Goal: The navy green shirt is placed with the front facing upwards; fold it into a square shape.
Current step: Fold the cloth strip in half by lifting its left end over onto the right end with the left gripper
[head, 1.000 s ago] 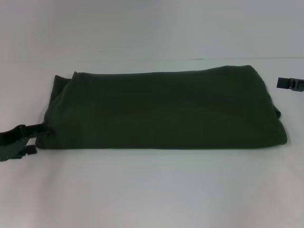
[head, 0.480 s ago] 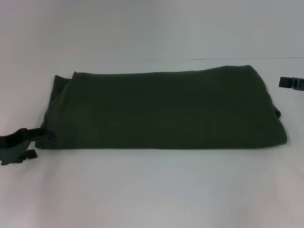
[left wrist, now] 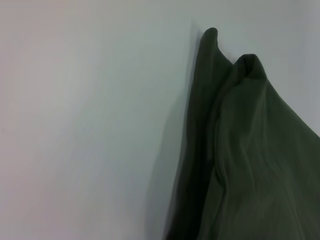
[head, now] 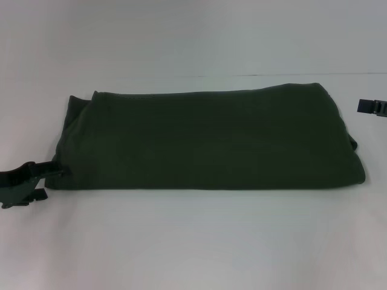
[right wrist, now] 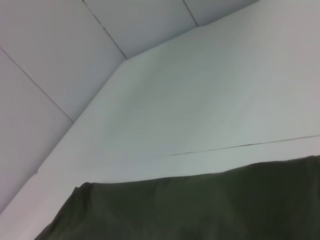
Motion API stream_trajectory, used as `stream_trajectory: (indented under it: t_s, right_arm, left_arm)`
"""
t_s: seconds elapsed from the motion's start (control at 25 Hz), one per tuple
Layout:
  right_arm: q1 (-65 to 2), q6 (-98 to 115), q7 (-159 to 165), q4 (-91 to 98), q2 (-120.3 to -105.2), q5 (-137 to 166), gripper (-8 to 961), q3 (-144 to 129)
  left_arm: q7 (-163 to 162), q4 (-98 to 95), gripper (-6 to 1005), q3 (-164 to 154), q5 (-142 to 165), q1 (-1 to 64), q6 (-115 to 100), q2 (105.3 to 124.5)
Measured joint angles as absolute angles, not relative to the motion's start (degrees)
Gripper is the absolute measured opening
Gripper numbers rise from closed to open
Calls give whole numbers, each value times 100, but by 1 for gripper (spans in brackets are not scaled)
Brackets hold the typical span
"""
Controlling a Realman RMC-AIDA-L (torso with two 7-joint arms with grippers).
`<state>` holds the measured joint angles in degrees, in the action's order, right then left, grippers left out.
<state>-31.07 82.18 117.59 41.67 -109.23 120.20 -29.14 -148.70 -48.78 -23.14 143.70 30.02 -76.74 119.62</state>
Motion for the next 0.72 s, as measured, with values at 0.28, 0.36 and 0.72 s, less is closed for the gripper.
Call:
stream_trajectory:
  t_s: [0.28, 0.36, 0.72]
  right_arm:
    - [-3105, 8217, 11759, 4166, -10923, 12021, 926, -2902]
    - [-3101, 8217, 11758, 4166, -10923, 12021, 926, -2900]
    - [-3102, 8218, 11753, 4166, -10923, 12023, 927, -2833]
  left_arm:
    - [-14860, -4783, 891, -2320, 14370, 3030, -7607, 11961]
    - [-14851, -4740, 891, -2321, 14370, 3044, -7560, 11951]
    - [-14845, -4720, 889, -2320, 14369, 3098, -7517, 11944]
